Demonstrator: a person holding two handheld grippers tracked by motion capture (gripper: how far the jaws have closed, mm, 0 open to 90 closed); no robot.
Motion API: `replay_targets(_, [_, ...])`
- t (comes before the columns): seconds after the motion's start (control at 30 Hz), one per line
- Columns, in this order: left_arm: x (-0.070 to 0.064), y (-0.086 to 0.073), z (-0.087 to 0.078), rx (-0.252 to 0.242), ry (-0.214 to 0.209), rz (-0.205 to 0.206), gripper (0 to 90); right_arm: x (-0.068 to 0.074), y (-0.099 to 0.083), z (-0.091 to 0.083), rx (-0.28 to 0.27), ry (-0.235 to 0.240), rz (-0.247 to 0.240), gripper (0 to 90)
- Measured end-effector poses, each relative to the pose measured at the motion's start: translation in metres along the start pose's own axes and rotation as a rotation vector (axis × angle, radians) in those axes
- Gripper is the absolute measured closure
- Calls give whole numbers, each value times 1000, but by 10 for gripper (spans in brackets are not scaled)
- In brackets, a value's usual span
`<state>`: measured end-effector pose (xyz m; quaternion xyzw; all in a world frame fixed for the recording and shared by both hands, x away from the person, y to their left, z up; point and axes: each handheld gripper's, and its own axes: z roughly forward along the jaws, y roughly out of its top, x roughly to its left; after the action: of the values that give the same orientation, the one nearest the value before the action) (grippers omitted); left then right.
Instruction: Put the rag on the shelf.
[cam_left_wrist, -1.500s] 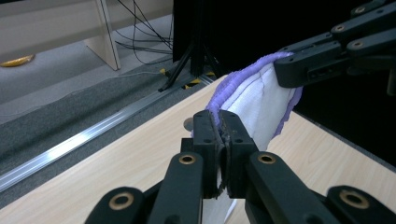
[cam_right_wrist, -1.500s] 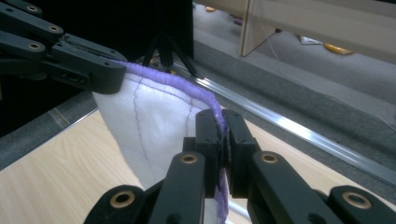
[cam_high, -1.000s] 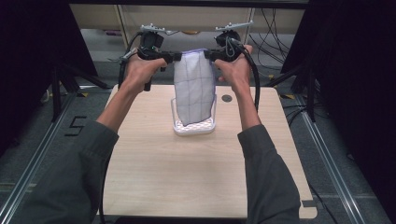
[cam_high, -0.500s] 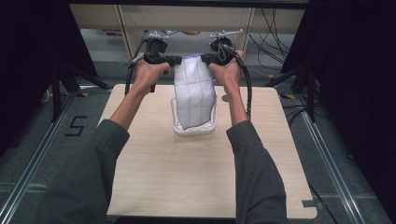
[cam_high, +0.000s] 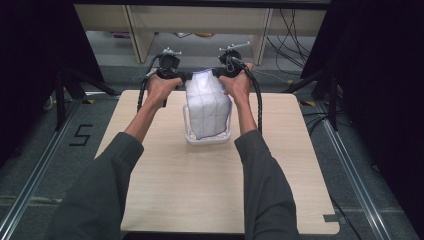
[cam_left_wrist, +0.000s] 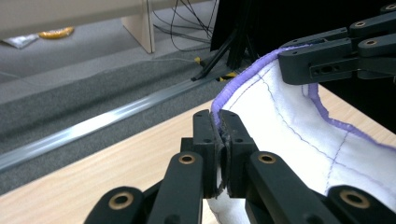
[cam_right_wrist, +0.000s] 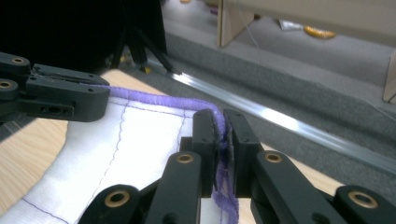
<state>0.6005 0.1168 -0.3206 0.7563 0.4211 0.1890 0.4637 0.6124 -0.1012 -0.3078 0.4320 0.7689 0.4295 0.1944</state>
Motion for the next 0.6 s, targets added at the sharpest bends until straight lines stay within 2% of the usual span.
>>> replay_targets(0.03, [2,-3,2,5,-4,-4,857,-2,-1,3,4,-4,-28,836])
replay_targets(0.07, [3,-7,5,19,-7,-2,856,-3,-5,6,33,-7,-5,832])
replay_targets(0.13, [3,-9,7,29,-10,0,857,-3,-6,8,37,-13,-4,830])
replay_targets(0.17, [3,-10,8,33,-12,-1,856,-2,-9,11,67,-15,4,826])
replay_targets(0.2, [2,-12,10,42,-16,2,856,-2,-12,14,67,-20,9,822])
replay_targets(0.23, [2,-12,10,42,-16,2,855,-5,-12,14,90,-25,-13,820])
replay_targets(0.27, [0,-13,13,53,-26,7,855,-6,-15,17,94,-31,-14,815])
replay_targets(0.3, [0,-13,13,53,-26,7,854,-7,-16,18,123,-33,-12,811])
replay_targets(0.47, [-3,-17,18,79,-39,9,848,-9,-21,21,161,-51,3,766])
replay_targets(0.53, [-2,-20,20,86,-31,-9,777,-9,-24,22,165,-59,11,668])
replay_targets(0.6, [-1,-20,19,77,-32,-38,648,-11,-25,22,170,-81,0,640])
